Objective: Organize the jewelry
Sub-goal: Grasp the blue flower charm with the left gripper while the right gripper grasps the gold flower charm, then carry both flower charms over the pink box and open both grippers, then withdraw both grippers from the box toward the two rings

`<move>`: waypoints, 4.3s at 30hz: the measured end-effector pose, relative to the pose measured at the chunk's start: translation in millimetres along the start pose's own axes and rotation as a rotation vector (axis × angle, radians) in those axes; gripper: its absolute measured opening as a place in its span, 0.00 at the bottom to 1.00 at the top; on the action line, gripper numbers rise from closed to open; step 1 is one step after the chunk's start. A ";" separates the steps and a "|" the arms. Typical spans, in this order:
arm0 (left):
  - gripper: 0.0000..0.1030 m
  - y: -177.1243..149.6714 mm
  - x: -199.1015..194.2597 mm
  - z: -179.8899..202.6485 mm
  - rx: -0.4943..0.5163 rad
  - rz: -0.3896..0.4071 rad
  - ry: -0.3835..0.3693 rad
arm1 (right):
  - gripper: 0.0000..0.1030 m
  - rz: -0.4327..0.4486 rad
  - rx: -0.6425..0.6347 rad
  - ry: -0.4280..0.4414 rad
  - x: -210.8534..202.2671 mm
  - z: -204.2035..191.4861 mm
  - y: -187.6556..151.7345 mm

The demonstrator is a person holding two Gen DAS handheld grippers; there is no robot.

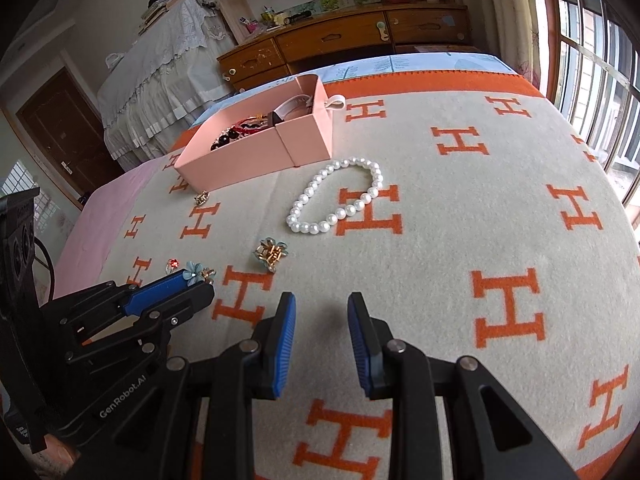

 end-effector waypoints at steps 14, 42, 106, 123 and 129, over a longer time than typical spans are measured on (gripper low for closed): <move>0.16 6.5 -11.3 -41.6 -0.106 0.033 -0.036 | 0.26 -0.042 -0.056 -0.007 35.6 -27.4 16.7; 0.16 24.9 -20.9 -66.3 -0.174 0.020 -0.127 | 0.18 -0.038 -0.175 -0.084 38.0 -54.6 25.5; 0.68 182.0 -33.8 -88.8 -0.093 0.117 0.059 | 0.24 0.025 -0.032 0.112 9.1 -64.4 184.2; 0.68 101.2 -67.0 -74.7 0.063 0.150 0.070 | 0.24 0.057 -0.103 0.073 -36.2 -85.3 105.9; 0.68 54.3 -42.0 -70.2 0.155 0.111 0.029 | 0.24 0.041 -0.129 0.052 -25.4 -89.6 63.3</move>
Point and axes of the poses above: each gripper's, at about its wrist camera, not at the fingertips, and x roughly the way its jaws point, z to its right, y to its top, the point moved 9 cm from there along x, roughly the way its jaws point, and after that the axes turned 5 degrees about y, right-handed, at the moved point
